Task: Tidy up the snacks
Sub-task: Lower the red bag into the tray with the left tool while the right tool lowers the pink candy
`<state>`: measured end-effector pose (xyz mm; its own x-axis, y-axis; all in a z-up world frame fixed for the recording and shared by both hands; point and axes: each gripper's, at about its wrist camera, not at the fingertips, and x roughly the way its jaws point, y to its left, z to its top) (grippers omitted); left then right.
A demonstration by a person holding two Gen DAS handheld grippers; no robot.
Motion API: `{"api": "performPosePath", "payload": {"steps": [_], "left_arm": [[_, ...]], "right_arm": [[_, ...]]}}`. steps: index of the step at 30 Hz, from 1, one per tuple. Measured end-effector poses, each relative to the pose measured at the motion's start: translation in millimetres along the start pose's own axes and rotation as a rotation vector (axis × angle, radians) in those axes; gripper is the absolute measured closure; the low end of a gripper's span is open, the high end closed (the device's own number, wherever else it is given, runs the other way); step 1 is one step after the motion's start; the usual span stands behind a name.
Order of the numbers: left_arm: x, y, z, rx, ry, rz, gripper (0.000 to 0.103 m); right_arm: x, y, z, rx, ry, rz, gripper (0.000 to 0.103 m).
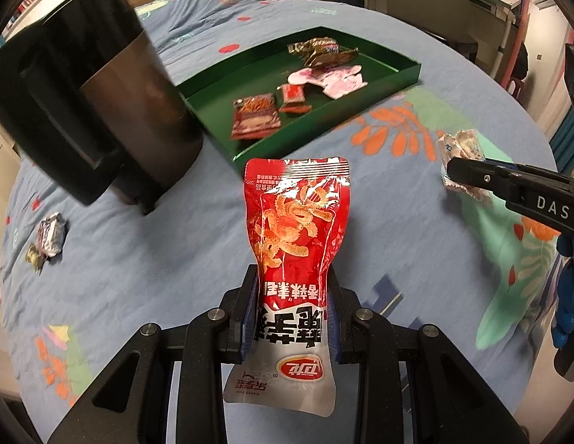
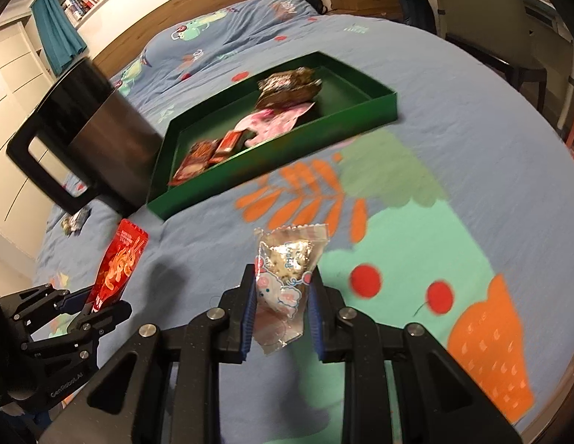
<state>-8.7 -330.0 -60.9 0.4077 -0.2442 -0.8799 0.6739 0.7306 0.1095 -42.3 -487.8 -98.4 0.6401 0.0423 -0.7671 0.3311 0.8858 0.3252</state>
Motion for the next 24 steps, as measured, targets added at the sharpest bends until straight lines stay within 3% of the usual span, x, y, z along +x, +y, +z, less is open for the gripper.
{"api": "performPosePath", "payload": {"steps": [12,24], "left_arm": [[8.7,9.1,62.8,-0.054,-0.104,-0.007,0.076],[68.2,37.7,139.9,-0.148,-0.163,0.057,0.076]], "right_arm": [[8.6,-6.8,61.3,-0.036,-0.090,-0.001,0.010],[60.6,5.3,115.3,-0.054,-0.188,0.004,0.010]]}}
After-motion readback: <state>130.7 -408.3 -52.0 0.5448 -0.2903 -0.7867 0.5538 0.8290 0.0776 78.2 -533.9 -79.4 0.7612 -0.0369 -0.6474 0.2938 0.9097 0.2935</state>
